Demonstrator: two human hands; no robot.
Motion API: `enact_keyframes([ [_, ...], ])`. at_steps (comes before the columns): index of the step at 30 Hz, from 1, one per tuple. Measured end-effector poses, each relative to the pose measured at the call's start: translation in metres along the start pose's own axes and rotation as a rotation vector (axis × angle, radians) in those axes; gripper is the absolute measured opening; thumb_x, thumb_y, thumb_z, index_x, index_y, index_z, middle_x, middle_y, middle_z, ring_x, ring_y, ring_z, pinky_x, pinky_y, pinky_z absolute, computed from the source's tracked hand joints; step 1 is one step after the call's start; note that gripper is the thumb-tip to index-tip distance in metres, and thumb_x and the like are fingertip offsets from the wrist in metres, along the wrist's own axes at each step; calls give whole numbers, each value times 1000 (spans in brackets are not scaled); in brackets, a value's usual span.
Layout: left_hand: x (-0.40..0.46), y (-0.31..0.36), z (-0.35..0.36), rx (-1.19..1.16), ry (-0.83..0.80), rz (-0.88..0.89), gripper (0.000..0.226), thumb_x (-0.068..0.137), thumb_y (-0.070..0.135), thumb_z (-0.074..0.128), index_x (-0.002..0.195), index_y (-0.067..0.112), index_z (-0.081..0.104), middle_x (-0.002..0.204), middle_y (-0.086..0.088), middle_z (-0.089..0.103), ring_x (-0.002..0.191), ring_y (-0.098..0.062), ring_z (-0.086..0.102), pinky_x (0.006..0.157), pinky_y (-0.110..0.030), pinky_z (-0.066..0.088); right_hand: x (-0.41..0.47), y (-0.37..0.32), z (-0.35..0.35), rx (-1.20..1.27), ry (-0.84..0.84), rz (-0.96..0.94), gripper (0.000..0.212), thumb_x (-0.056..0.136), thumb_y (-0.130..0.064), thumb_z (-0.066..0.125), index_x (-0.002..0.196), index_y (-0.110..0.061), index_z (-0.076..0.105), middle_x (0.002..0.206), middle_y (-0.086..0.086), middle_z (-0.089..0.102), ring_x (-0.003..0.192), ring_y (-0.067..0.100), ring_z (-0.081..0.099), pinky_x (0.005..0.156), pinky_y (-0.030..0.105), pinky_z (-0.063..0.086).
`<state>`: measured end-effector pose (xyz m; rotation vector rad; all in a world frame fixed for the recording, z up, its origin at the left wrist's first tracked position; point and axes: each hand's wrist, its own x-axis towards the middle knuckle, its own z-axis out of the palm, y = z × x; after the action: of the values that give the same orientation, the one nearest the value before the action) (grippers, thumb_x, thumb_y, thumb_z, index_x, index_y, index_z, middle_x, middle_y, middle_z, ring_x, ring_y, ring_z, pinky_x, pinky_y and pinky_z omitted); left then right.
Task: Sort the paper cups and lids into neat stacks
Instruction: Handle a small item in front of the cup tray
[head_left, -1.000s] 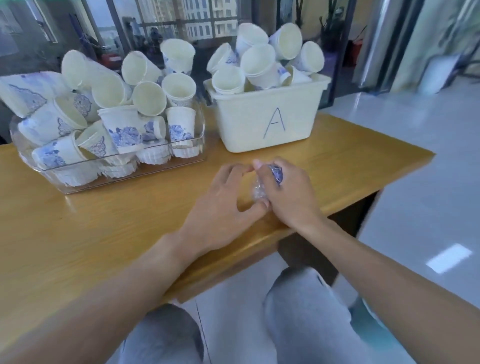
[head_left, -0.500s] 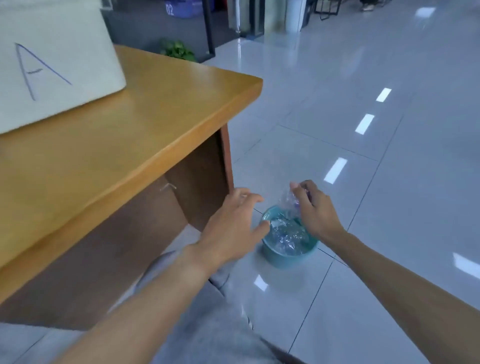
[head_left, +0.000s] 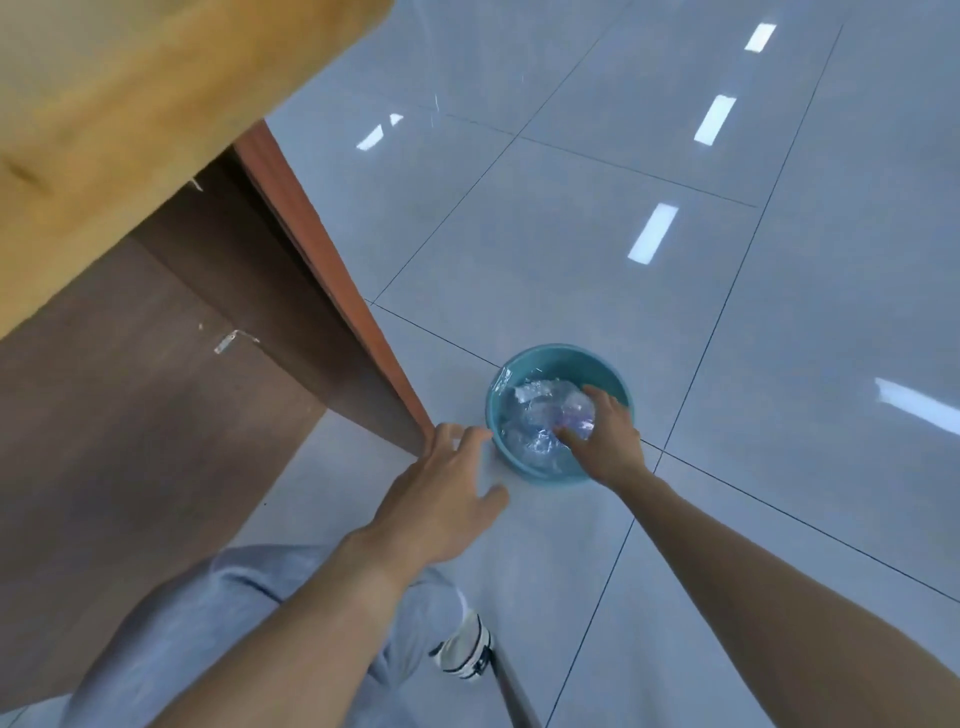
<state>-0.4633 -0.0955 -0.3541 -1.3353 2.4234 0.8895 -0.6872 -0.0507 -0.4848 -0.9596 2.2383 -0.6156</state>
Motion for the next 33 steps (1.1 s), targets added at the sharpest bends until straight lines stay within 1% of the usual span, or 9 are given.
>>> enact_keyframes([
  [5, 7, 2, 1, -21, 25, 40, 58, 99, 42, 56, 150, 31, 33, 151, 7, 29, 137, -13, 45, 102, -37, 47, -3, 5, 18, 63, 40, -22, 71, 90, -15, 74, 153, -13, 41, 159, 10, 43, 148, 29, 36, 122, 45, 31],
  [9, 2, 5, -8, 68, 119, 68, 62, 100, 41, 55, 154, 27, 29, 157, 4, 25, 142, -18, 38, 106, -36, 42, -27, -8, 9, 99, 73, -87, 68, 92, -15, 71, 153, -16, 42, 158, 4, 44, 148, 24, 35, 121, 40, 32],
  [12, -13, 8, -23, 158, 231, 60, 65, 100, 39, 53, 157, 22, 26, 162, -2, 23, 147, -23, 28, 111, -38, 36, -50, -28, -13, 103, 88, -191, 65, 93, -20, 71, 152, -20, 43, 156, -1, 45, 146, 21, 36, 119, 38, 33],
  [16, -51, 16, -55, 256, 402, 75, 66, 100, 40, 50, 158, 20, 25, 162, -5, 27, 145, -26, 31, 113, -35, 32, -87, -70, -53, 114, 145, -328, 61, 94, -31, 72, 149, -26, 46, 149, -9, 49, 141, 17, 40, 111, 35, 40],
  [20, -111, 28, -102, 236, 563, 125, 66, 103, 41, 50, 159, 20, 22, 164, -3, 25, 148, -24, 30, 113, -36, 35, -134, -128, -96, 166, 221, -486, 54, 97, -43, 66, 146, -34, 47, 147, -16, 47, 142, 8, 36, 106, 24, 32],
  [24, -179, 40, -153, 215, 760, 160, 65, 102, 43, 51, 158, 24, 23, 164, 0, 21, 148, -19, 29, 108, -34, 42, -188, -198, -125, 251, 269, -634, 49, 98, -53, 60, 143, -39, 47, 136, -25, 44, 136, 10, 42, 109, 33, 39],
  [26, -213, 43, -176, 216, 862, 171, 62, 101, 43, 51, 155, 27, 27, 161, 1, 25, 145, -19, 35, 104, -34, 45, -215, -233, -135, 294, 276, -729, 46, 97, -54, 58, 140, -40, 49, 127, -37, 43, 133, 9, 44, 108, 37, 42],
  [29, -258, 36, -207, 212, 972, 144, 58, 101, 42, 50, 153, 30, 29, 161, 3, 27, 144, -18, 36, 102, -35, 45, -250, -283, -143, 353, 256, -882, 38, 97, -60, 56, 132, -48, 49, 123, -54, 39, 129, 6, 47, 106, 32, 40],
  [33, -304, 6, -244, 222, 1073, 60, 60, 98, 40, 53, 152, 26, 32, 160, 0, 30, 147, -20, 33, 110, -38, 42, -284, -342, -142, 373, 205, -1032, 48, 91, -71, 49, 133, -49, 50, 134, -38, 46, 131, -2, 46, 106, 22, 36],
])
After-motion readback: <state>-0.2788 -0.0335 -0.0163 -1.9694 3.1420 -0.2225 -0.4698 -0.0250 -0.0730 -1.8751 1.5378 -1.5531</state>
